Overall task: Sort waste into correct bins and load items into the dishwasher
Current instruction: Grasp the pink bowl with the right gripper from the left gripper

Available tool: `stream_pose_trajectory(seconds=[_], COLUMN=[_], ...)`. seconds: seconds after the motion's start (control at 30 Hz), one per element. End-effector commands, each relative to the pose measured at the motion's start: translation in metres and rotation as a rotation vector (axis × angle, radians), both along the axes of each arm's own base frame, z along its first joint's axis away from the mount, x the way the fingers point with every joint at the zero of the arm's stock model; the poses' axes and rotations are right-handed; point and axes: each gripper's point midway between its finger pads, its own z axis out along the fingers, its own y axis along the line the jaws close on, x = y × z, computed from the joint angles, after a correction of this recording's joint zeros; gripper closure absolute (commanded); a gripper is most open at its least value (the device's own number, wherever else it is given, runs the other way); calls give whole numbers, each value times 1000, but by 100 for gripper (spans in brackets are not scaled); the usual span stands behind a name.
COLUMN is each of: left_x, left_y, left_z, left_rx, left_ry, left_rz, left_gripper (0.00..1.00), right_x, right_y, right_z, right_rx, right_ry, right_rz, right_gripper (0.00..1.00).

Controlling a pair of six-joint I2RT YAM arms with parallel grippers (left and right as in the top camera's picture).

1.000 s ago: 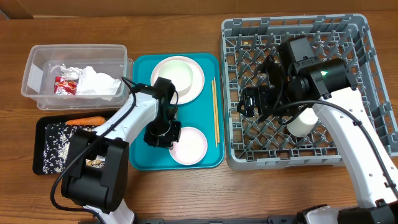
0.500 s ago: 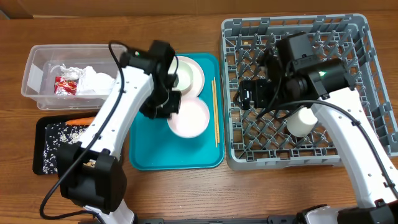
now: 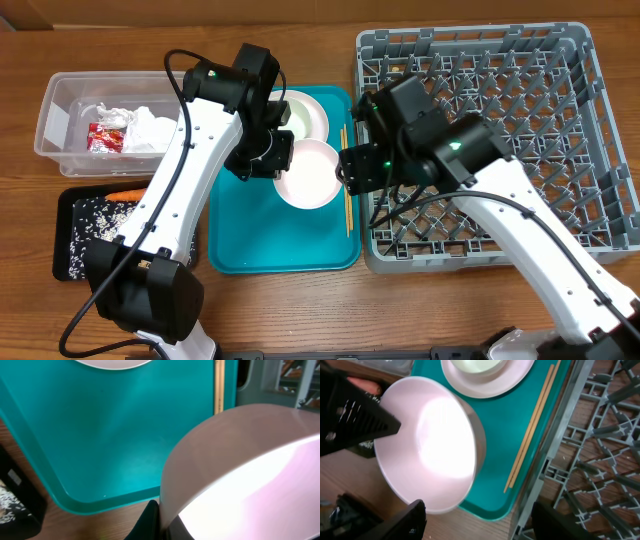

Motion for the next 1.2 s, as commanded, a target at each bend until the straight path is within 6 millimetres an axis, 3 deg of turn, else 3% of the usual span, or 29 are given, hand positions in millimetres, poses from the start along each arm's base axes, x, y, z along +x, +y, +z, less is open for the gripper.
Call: stream_pose_trajectory(seconds=[0.0,0.1,0.43,0.53,0.8,0.87,0.9,0.93,1.17], left_x=[-1,-1,1,2,8,10,10,11,16], left_y=[-14,-14,-15,-15,-17,-18,-18,-18,-19], left_z=[16,16,16,16,17,17,17,17,18], left_rx=[-77,-79,-83,-84,-92,-93,-94,-95,-101], left_ry=[-34,-32,-43,-46,-73,-78,-81,-83,-103], left_rz=[-41,-43,-44,-44,-45,-45,-45,-44,-43], left_gripper=[96,96,96,96,94,84,69,63,48], right_x=[15,20,27,28,31,32,32,33,57], right_y=[5,10,15,16,17,17,18,18,-4], right_z=[-16,-22,-54,-53,-52,-52,-52,-51,-49], right_rx=[-62,-60,-102,-99,-92,-90,-89,-89,-154], right_ry=[-25,-26,39,33,22,19,17,14,-69], right_rz=[-51,-48,-44,-44,-47,-46,-46,-42,-123], right_gripper=[30,34,70,83,96,96,96,96,96])
